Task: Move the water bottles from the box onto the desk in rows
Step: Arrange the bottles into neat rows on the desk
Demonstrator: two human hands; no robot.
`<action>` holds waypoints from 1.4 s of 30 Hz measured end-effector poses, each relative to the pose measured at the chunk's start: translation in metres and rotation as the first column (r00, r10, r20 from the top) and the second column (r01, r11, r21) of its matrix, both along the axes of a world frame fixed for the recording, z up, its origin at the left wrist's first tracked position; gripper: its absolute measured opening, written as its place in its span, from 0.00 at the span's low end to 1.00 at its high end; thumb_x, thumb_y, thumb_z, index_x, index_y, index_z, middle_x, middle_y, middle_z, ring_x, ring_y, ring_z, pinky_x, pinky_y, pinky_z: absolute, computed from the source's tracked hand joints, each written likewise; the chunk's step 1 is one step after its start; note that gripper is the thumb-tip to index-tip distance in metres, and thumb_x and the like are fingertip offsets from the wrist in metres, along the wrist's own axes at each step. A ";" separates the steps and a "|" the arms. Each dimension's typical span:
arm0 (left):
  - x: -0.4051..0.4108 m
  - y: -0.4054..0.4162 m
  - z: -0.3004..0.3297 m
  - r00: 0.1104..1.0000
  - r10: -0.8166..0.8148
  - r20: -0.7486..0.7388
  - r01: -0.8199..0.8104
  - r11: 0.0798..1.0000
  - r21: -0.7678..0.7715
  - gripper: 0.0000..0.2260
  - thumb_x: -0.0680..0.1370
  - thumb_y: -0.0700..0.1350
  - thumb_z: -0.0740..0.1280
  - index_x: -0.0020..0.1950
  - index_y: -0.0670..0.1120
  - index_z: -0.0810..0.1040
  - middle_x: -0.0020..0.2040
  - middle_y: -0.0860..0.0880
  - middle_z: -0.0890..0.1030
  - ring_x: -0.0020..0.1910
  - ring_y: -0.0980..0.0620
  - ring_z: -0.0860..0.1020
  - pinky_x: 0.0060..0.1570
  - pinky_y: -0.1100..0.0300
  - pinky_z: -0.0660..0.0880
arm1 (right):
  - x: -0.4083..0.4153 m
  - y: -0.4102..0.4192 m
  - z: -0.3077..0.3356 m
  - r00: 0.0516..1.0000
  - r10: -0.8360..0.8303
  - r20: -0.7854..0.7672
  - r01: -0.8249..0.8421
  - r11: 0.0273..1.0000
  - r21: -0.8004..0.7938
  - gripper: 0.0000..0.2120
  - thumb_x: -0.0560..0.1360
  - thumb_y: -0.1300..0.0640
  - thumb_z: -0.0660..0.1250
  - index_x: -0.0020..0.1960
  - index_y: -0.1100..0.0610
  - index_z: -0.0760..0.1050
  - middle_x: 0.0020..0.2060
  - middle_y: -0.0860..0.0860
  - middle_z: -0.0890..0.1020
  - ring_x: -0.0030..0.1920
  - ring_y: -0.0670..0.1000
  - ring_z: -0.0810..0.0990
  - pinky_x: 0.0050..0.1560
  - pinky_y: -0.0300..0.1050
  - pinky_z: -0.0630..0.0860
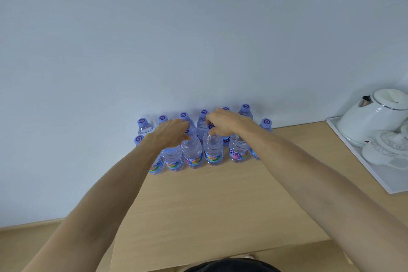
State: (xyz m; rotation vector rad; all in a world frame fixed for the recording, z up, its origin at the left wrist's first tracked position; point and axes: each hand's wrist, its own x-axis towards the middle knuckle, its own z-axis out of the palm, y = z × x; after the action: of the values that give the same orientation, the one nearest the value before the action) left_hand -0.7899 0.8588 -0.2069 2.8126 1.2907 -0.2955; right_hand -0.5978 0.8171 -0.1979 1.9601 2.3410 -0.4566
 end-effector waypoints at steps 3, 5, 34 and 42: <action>-0.001 0.002 0.003 0.999 -0.029 -0.015 0.029 0.999 0.015 0.09 0.80 0.47 0.62 0.53 0.42 0.74 0.52 0.44 0.77 0.48 0.42 0.77 0.39 0.54 0.66 | 0.000 0.002 0.000 1.000 0.016 0.003 -0.016 1.000 -0.005 0.10 0.75 0.56 0.69 0.39 0.55 0.69 0.41 0.53 0.75 0.42 0.57 0.77 0.41 0.50 0.75; -0.001 0.001 0.002 0.999 -0.036 -0.001 0.036 0.999 0.005 0.09 0.80 0.47 0.62 0.52 0.42 0.74 0.51 0.44 0.77 0.47 0.42 0.77 0.39 0.54 0.67 | 0.001 0.003 0.001 1.000 0.012 0.000 -0.012 1.000 -0.007 0.06 0.75 0.56 0.69 0.44 0.56 0.73 0.46 0.54 0.77 0.45 0.57 0.78 0.43 0.51 0.76; 0.105 -0.019 -0.013 0.944 -0.179 0.277 0.187 0.982 -0.003 0.22 0.78 0.58 0.65 0.67 0.48 0.71 0.60 0.47 0.77 0.59 0.45 0.74 0.55 0.52 0.69 | 0.128 -0.036 -0.007 0.971 -0.237 -0.042 0.237 0.972 -0.007 0.18 0.76 0.45 0.67 0.63 0.51 0.74 0.57 0.50 0.77 0.55 0.53 0.76 0.56 0.51 0.75; 0.144 -0.031 -0.022 0.971 -0.060 0.232 0.068 0.997 -0.030 0.13 0.78 0.56 0.62 0.48 0.46 0.68 0.45 0.47 0.75 0.49 0.40 0.76 0.43 0.52 0.67 | 0.149 -0.046 -0.019 0.964 -0.259 -0.069 0.256 0.966 -0.040 0.17 0.73 0.46 0.71 0.54 0.58 0.77 0.50 0.52 0.76 0.49 0.55 0.78 0.47 0.51 0.77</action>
State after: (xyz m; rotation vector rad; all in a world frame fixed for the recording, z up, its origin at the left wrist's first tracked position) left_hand -0.6456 0.8274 -0.2289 2.7600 1.1352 0.0071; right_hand -0.4488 0.7706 -0.2171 2.2815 2.1102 -0.5847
